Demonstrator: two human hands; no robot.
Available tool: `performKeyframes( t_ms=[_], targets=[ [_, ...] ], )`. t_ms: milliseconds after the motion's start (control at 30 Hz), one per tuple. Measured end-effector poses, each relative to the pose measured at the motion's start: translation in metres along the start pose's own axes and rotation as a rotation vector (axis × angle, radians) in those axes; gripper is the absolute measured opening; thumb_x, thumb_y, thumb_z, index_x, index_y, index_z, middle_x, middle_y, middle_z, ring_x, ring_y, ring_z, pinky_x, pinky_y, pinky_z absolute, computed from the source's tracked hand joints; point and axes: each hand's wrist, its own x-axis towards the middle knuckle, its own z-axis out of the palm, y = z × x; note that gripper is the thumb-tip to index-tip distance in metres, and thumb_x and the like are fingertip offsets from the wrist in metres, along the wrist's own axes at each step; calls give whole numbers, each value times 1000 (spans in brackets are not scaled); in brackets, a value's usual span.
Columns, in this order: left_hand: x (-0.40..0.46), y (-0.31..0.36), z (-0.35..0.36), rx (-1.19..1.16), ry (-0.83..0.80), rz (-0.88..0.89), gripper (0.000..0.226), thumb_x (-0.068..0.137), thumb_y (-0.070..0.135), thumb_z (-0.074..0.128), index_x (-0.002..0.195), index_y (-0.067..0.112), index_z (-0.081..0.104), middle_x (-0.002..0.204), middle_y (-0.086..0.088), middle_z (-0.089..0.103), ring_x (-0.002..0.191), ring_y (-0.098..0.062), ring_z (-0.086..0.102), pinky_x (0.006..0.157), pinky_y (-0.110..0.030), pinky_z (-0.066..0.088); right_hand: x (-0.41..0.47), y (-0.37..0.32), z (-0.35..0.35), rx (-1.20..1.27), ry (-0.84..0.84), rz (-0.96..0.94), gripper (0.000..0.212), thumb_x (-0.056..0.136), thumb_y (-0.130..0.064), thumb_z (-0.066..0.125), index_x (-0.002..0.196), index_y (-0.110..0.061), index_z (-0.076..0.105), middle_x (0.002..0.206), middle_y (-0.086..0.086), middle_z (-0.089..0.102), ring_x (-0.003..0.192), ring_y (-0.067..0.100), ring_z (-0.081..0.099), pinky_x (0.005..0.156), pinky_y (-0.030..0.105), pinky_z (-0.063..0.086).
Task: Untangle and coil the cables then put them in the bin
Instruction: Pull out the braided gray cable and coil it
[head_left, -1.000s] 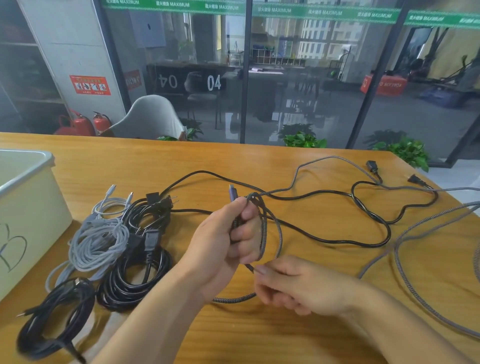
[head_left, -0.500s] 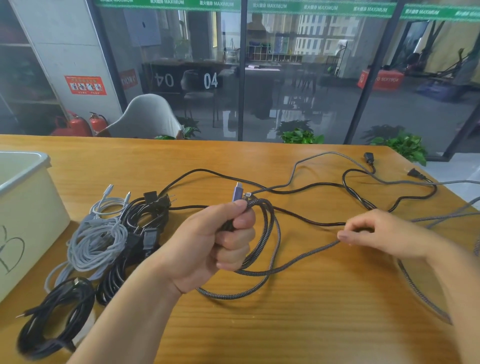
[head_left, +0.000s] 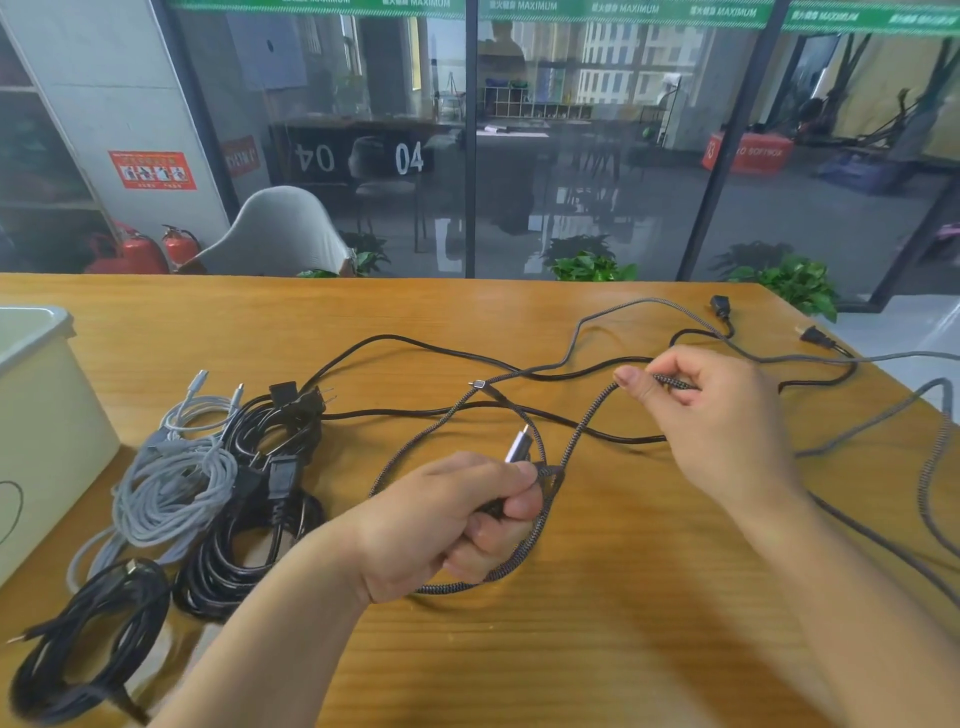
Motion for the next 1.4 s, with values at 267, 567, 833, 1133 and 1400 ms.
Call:
performKeyframes(
  t_ms=[267,567,833,1133,1400],
  targets=[
    [2,-1,6,33,-62,-27,32,103,38,39,76,20,42,63,5,26,54,-11,19,51,-25,16,-2,2,3,30,24,10,30,92,-52,69,75,-28,68,63,-7,70,65,11,72,55,45,58],
    [2,0,9,-14,-130,-37,33,103,36,39,74,22,45,63,4,25,52,-10,19,49,-22,17,-2,2,3,11,32,10,31,92,-52,69,75,-26,68,60,-8,69,64,6,71,51,39,55],
    [13,-10,14,28,33,-37,30,101,40,43,78,20,47,66,2,26,55,-14,18,48,-20,22,-16,-26,5,226,-42,-117,28,96,-42,68,79,-20,69,60,-4,61,48,10,52,46,23,41],
    [22,-15,22,-78,331,48,33,111,33,37,84,15,45,65,3,29,58,-16,20,57,-30,17,-28,-39,7,367,-152,-180,22,100,-35,62,85,-23,71,58,6,51,53,17,40,49,31,34],
    [23,-16,18,-90,453,120,29,110,33,38,90,13,45,67,1,27,56,-16,22,55,-29,19,-38,-47,13,392,-282,-200,23,107,-29,56,89,-25,69,58,2,47,52,17,40,48,32,34]
  ],
)
